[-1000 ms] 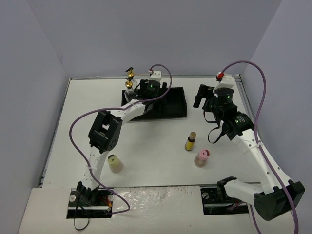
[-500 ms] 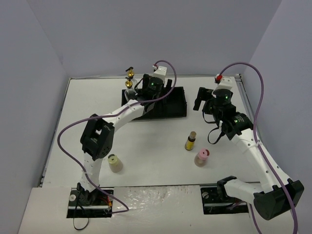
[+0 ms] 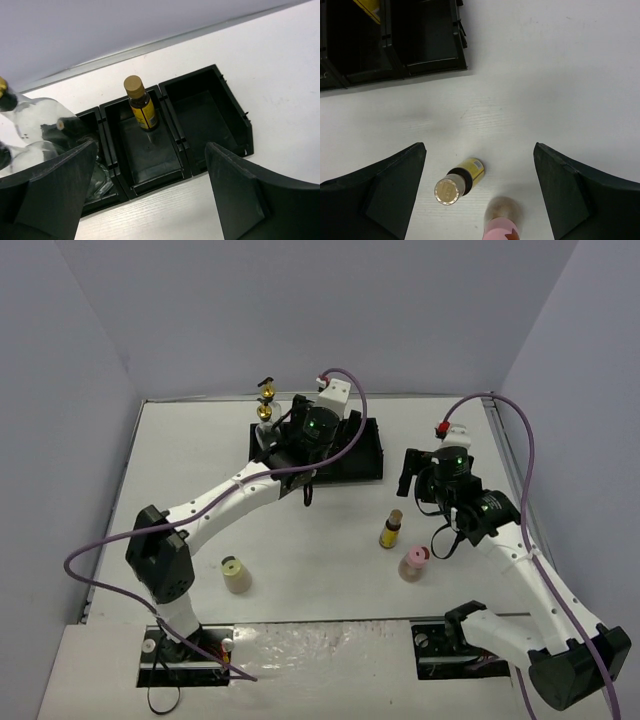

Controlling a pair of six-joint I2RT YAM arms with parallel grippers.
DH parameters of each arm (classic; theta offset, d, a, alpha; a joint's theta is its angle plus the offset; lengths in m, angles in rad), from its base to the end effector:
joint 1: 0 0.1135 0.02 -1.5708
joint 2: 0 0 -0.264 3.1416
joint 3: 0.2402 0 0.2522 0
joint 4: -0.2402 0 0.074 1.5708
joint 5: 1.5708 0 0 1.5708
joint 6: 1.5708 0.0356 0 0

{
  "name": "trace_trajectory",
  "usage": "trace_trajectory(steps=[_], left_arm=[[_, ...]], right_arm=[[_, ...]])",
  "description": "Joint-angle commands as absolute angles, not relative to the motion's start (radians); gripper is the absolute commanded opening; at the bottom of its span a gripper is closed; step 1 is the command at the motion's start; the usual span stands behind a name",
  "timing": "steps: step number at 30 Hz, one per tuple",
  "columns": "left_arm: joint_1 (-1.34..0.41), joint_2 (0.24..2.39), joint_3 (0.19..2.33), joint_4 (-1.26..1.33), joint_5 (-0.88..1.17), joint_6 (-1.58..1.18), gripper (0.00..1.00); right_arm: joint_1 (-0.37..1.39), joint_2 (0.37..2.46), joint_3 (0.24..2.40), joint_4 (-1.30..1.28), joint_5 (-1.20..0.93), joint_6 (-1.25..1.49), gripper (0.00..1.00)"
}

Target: Organize the condiment bottles

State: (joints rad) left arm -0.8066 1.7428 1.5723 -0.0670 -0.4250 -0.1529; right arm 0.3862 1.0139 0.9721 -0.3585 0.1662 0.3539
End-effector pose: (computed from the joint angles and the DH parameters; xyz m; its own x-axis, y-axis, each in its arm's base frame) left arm 0.3014 -0.2932 0.3661 -0.2188 0.0278 -0.9754 0.3512 0.9348 -0.0522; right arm 0.2136 0.0805 0.3448 -0.4184 0.1988 -0.8862 -0.0910 0.9617 0.2587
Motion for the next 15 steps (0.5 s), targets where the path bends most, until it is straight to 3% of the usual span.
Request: trace_trajectory(steps=[1, 7, 15], left_arm=[[-0.87, 1.588, 1.612, -0.157, -0.526, -0.159, 0.86], [-0.953, 1.466, 1.615, -0.245, -0.611, -0.154, 0.87], [-1.01, 1.3, 1.586, -0.306, -0.654, -0.166, 0.87]], right_arm=[[0.456, 0.95, 0.911, -0.368, 0.18, 0.395, 0.86], [0.586, 0.966, 0.873, -0.377, 0.256, 0.449, 0.85], [0.6, 1.038, 0.854, -0.352, 0.295, 0.485, 0.85]])
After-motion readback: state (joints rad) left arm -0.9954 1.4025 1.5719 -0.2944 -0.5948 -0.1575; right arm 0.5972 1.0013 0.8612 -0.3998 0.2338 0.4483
